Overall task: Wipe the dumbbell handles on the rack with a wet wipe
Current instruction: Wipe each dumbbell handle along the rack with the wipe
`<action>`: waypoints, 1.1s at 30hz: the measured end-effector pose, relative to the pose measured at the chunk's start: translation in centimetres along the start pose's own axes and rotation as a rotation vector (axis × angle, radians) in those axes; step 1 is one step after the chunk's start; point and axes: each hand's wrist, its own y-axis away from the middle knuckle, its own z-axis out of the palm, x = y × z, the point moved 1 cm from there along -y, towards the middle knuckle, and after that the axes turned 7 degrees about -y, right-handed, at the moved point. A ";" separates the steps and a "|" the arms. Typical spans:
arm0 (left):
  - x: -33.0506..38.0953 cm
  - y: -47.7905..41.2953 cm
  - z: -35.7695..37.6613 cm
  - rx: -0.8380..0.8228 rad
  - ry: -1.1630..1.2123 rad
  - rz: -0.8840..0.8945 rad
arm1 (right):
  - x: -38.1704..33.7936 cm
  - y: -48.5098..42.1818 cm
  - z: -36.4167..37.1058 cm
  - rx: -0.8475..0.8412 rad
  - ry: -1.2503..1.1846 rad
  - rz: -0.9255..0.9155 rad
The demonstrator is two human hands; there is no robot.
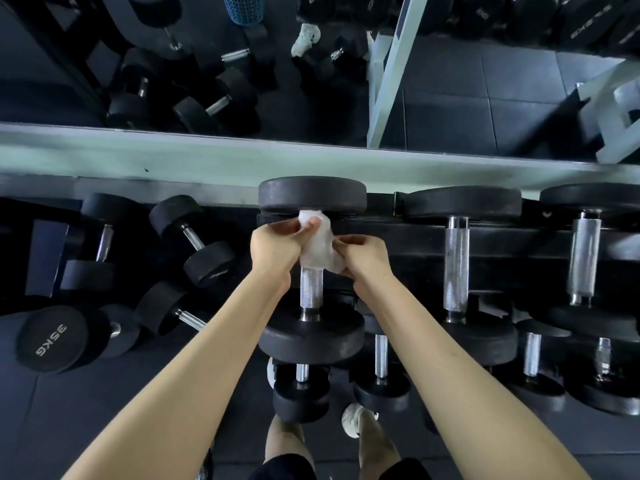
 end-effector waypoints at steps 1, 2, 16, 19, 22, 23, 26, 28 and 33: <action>-0.3 0.2 -0.2 -0.018 -0.015 0.006 | 0.4 0.2 -0.3 -0.016 0.044 0.001; -0.7 0.5 -0.4 -0.033 -0.038 0.022 | 0.8 0.4 -0.6 -0.031 0.087 -0.001; -0.4 4.3 -3.8 -0.106 -0.622 0.319 | -0.1 5.1 -4.7 -0.218 0.179 -0.040; 1.1 6.2 -3.5 -0.147 -0.605 0.403 | -1.0 6.8 -6.4 -0.227 0.079 -0.027; 1.8 7.5 -1.9 -0.201 -0.654 0.449 | -1.4 8.4 -8.5 -0.199 0.011 -0.094; 1.9 8.1 -1.1 -0.217 -0.673 0.459 | -1.5 8.8 -9.3 -0.196 0.000 -0.142; 2.0 9.9 2.7 -0.271 -0.703 0.491 | -1.8 9.8 -12.4 -0.207 0.055 -0.290; 1.9 11.1 5.8 -0.294 -0.692 0.495 | -2.1 9.8 -14.8 -0.214 0.110 -0.371; 1.5 13.2 12.7 -0.403 -0.514 0.355 | -2.8 6.6 -21.7 -0.033 0.452 -0.613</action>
